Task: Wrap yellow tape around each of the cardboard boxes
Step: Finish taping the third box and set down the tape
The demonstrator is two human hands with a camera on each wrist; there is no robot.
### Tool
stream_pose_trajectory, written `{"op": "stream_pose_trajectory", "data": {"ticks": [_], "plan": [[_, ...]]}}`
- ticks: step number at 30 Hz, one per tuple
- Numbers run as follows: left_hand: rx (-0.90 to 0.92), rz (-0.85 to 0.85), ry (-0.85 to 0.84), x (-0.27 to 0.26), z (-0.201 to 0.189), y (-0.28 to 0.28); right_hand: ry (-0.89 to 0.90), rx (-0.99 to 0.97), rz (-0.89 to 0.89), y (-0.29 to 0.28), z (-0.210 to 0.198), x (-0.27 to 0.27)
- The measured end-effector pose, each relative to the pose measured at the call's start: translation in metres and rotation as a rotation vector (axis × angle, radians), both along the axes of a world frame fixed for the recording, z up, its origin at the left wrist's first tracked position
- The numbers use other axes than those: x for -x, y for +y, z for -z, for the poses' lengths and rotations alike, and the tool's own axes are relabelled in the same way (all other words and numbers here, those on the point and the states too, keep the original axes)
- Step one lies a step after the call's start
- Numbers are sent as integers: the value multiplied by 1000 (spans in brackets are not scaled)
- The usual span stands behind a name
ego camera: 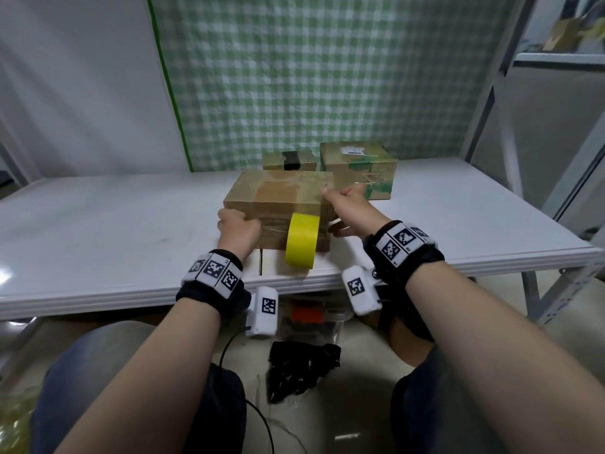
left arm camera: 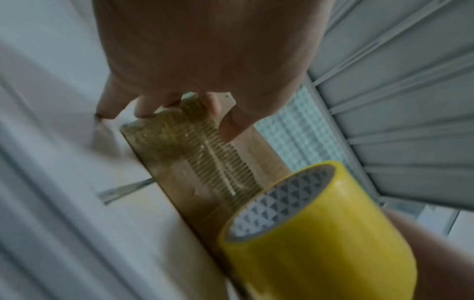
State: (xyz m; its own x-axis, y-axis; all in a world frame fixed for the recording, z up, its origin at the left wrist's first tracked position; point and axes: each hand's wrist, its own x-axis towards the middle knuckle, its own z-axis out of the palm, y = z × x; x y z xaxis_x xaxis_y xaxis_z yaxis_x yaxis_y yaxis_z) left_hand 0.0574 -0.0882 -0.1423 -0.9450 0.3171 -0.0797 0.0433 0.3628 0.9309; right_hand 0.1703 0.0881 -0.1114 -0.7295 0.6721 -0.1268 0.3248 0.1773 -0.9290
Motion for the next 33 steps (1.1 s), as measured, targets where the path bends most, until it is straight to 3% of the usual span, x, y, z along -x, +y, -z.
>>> {"op": "stream_pose_trajectory", "data": {"ticks": [9,15,18,20,22,25,33], "plan": [[-40,-5,292,-8,-23,7,367,57,115,-5,-13,1],[17,-22,352,0,-51,1,359,-44,-13,-11,-30,-5],[180,13,358,0,-57,2,320,-179,-71,-6,-25,-1],[312,57,513,-2,-58,5,294,-297,-54,-4,-20,4],[332,184,702,-1,-56,11,322,-346,9,-2,-16,12],[363,327,772,3,-49,20,367,-360,29,-2,-18,20],[419,252,805,13,-47,26,508,-197,27,-10,-42,6]]}}
